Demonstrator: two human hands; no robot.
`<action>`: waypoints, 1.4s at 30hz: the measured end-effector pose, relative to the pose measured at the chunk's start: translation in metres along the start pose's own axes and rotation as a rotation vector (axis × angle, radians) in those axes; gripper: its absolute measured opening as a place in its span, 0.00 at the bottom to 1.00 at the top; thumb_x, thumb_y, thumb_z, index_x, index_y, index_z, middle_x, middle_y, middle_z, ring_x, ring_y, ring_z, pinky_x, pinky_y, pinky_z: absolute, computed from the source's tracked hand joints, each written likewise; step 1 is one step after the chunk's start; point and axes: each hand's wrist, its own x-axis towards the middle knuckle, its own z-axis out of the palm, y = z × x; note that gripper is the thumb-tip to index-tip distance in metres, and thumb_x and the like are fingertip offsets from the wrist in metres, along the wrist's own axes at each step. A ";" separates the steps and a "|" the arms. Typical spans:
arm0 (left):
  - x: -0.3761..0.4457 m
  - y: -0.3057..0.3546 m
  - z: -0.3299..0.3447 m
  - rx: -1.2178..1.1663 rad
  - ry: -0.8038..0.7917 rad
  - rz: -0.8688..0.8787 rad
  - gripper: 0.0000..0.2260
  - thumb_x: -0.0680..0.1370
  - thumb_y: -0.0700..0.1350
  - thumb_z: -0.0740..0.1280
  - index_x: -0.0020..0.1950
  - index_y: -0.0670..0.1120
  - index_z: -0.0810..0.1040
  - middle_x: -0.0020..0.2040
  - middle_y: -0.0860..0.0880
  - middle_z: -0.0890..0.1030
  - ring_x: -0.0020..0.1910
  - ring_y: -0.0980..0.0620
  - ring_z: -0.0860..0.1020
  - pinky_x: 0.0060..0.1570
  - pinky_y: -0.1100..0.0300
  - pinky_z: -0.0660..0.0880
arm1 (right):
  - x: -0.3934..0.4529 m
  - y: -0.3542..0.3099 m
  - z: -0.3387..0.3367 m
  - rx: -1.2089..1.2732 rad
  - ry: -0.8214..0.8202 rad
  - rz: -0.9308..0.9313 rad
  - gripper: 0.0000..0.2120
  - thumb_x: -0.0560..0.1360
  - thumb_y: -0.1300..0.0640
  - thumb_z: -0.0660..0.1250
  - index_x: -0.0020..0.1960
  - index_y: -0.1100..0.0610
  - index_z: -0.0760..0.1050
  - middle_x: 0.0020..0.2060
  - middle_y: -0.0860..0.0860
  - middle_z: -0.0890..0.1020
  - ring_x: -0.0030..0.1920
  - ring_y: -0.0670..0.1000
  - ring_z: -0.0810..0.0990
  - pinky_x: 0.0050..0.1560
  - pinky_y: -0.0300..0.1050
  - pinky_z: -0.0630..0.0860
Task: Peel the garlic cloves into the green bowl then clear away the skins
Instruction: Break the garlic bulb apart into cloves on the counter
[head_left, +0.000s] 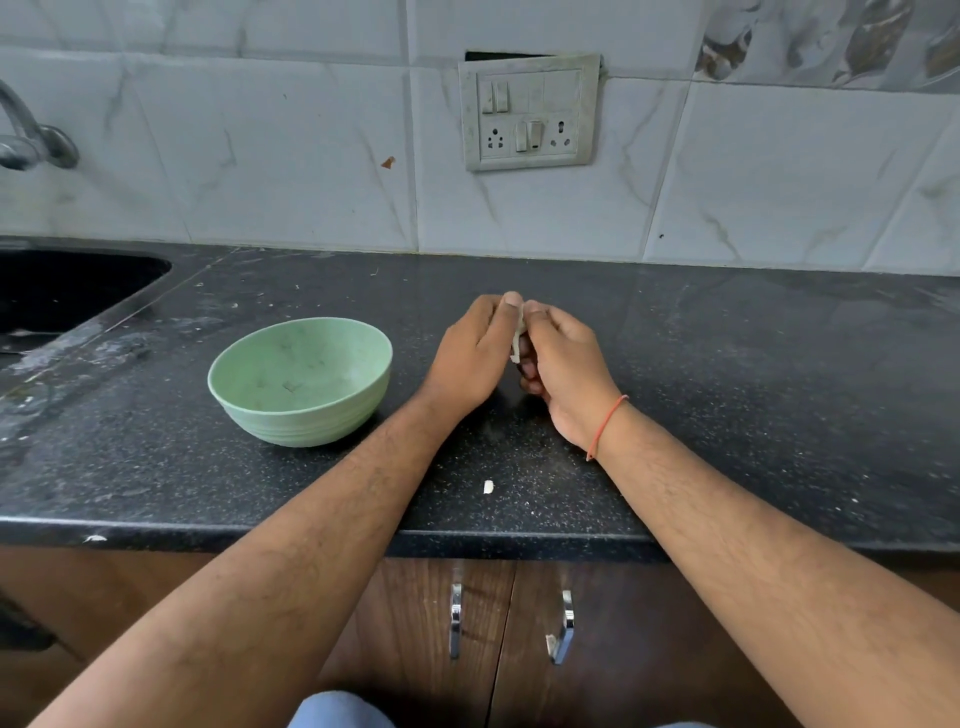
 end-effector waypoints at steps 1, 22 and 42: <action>-0.002 -0.001 -0.001 -0.033 -0.027 -0.011 0.15 0.86 0.60 0.62 0.59 0.50 0.81 0.48 0.53 0.85 0.47 0.55 0.84 0.52 0.54 0.81 | -0.001 0.000 -0.002 -0.029 0.017 -0.009 0.12 0.87 0.53 0.61 0.57 0.54 0.83 0.31 0.48 0.74 0.29 0.46 0.69 0.27 0.40 0.64; -0.041 0.001 -0.022 -0.122 -0.099 -0.062 0.15 0.90 0.50 0.53 0.73 0.50 0.73 0.51 0.52 0.86 0.45 0.56 0.81 0.46 0.54 0.78 | -0.051 -0.001 -0.043 -0.844 -0.106 -0.300 0.05 0.80 0.49 0.73 0.47 0.43 0.87 0.40 0.35 0.86 0.42 0.36 0.82 0.44 0.33 0.74; -0.028 0.001 -0.014 0.090 -0.074 0.097 0.19 0.90 0.51 0.52 0.76 0.49 0.74 0.64 0.54 0.83 0.63 0.57 0.80 0.66 0.57 0.75 | -0.020 -0.002 -0.010 -0.505 0.019 -0.382 0.09 0.84 0.44 0.68 0.53 0.47 0.84 0.37 0.46 0.85 0.39 0.46 0.84 0.41 0.41 0.79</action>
